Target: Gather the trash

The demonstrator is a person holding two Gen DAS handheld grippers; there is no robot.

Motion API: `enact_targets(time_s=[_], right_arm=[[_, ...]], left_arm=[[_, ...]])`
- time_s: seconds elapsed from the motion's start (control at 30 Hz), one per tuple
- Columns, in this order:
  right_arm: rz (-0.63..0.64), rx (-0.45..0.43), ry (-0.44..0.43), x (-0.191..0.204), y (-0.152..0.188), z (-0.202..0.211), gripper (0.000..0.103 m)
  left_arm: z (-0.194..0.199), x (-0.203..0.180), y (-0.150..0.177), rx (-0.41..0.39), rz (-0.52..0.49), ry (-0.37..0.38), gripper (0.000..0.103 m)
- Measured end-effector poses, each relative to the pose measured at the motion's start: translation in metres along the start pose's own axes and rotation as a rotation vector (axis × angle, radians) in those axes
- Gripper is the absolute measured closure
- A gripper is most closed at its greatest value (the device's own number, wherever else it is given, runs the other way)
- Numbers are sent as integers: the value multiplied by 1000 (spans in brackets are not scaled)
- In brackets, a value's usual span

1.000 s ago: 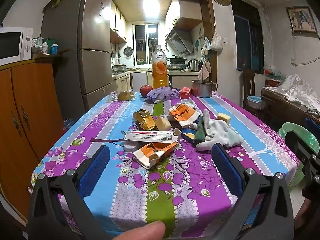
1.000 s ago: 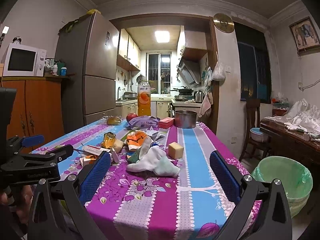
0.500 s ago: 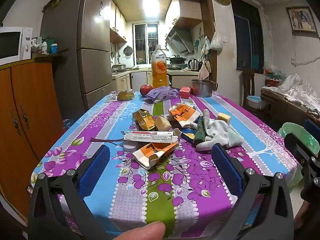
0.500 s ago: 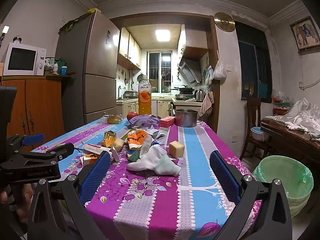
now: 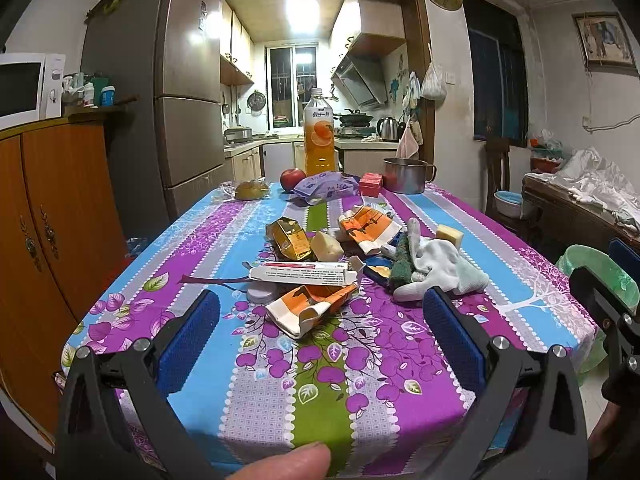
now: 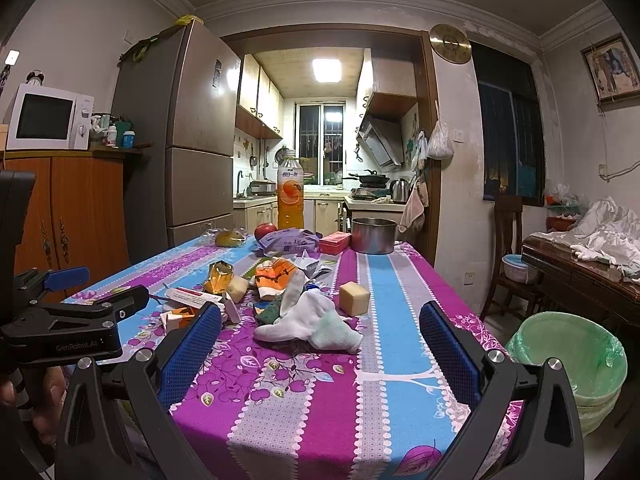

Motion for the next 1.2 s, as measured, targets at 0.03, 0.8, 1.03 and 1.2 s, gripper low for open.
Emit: enact_targets(time_s=[0.03, 0.8, 1.03, 1.2], right_arm=[[1, -1, 0, 0, 0, 0, 4], [0, 6, -1, 1, 2, -1, 4], [39, 55, -40, 0, 9, -13, 4], [41, 125, -104, -4, 22, -34, 4]], left_arm=[[0, 0, -1, 0, 0, -1, 5], [-7, 3, 5, 19, 1, 3, 5], [-32, 29, 8, 124, 18, 59, 5], [-59, 59, 17, 235, 41, 139, 5]])
Point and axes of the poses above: each gripper's, at about its wrist camera, not at the fingertips, and z roughly against the way its jaws point, x to its left, y to its underside, the point moved 4 cm from there along -z, roughly the way its jaws point, and after that the axes turned 2 degrees about y, right-handed, at the moved point
